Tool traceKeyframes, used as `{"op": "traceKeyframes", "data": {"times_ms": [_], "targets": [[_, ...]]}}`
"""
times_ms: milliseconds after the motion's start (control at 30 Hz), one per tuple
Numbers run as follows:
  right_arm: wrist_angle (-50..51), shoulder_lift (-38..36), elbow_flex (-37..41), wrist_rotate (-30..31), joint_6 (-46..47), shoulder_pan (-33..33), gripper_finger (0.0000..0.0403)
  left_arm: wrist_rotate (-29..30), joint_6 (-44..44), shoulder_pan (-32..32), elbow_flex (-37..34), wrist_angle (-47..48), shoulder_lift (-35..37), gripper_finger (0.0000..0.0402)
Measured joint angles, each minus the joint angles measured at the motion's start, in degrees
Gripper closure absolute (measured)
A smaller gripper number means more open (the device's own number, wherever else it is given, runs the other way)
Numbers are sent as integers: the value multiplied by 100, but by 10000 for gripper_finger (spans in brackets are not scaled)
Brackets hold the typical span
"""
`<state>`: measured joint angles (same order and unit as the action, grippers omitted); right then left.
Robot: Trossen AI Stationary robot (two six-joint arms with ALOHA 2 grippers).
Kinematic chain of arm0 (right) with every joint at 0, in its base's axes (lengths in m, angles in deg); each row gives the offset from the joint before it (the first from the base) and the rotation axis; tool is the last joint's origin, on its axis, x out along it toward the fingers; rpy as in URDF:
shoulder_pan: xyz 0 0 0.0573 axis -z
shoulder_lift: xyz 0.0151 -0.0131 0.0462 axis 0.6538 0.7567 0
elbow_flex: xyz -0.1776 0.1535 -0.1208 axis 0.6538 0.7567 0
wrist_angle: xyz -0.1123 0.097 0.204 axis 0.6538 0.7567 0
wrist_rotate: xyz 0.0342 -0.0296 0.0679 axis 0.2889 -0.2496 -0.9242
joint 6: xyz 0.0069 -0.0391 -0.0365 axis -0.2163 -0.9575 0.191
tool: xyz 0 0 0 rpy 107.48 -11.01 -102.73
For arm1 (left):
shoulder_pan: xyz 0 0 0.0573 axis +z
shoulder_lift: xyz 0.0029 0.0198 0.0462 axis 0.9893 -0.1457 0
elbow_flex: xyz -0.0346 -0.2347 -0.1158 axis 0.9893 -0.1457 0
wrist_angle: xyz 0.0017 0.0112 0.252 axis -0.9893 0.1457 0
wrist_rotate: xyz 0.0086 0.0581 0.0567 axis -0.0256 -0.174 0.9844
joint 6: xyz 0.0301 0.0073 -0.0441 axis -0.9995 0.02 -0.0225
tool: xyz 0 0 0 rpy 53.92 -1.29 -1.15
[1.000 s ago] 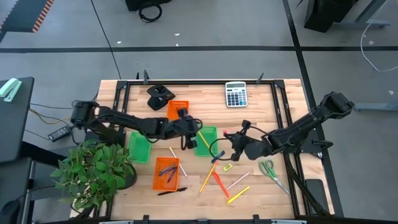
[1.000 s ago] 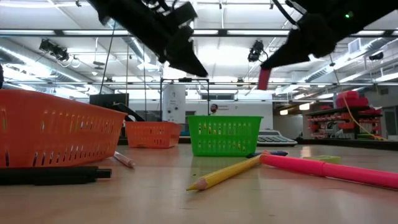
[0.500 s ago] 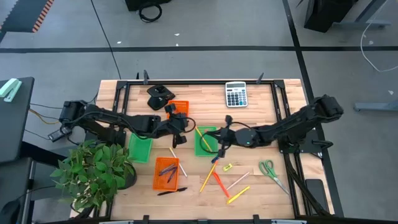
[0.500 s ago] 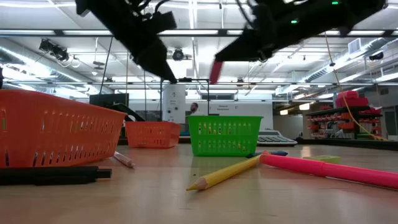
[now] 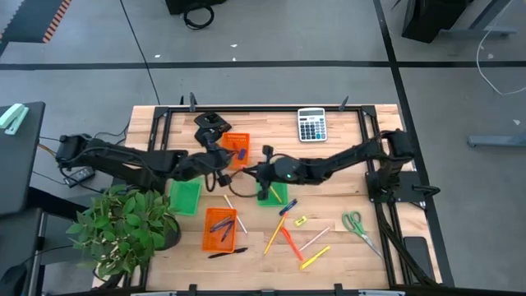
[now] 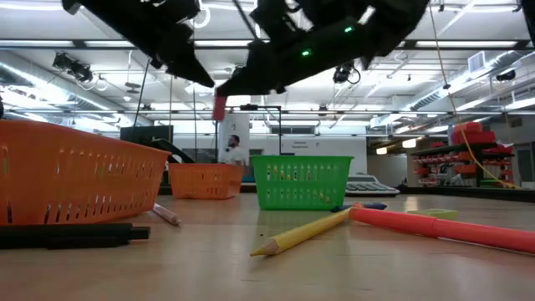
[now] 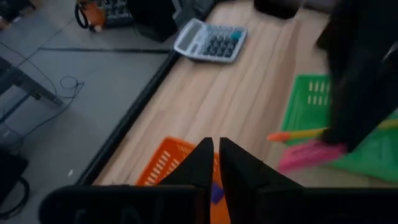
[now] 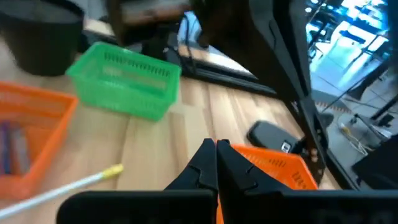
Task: Sort crayons/erasers/pens/pencils in bins
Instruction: Put the pink eraser into the top orange basket
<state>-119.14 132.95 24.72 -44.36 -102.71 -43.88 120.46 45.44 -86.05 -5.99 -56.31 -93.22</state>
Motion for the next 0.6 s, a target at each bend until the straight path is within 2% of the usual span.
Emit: {"op": "traceKeyframes", "data": {"times_ms": [300,600], "targets": [[148,537,-417,-821,209,663,399,-5,295,-35,-474,-164,369,363],[190,808,-461,-1329,326,1102,395,-10,333,-276,-474,-119,352,368]]}}
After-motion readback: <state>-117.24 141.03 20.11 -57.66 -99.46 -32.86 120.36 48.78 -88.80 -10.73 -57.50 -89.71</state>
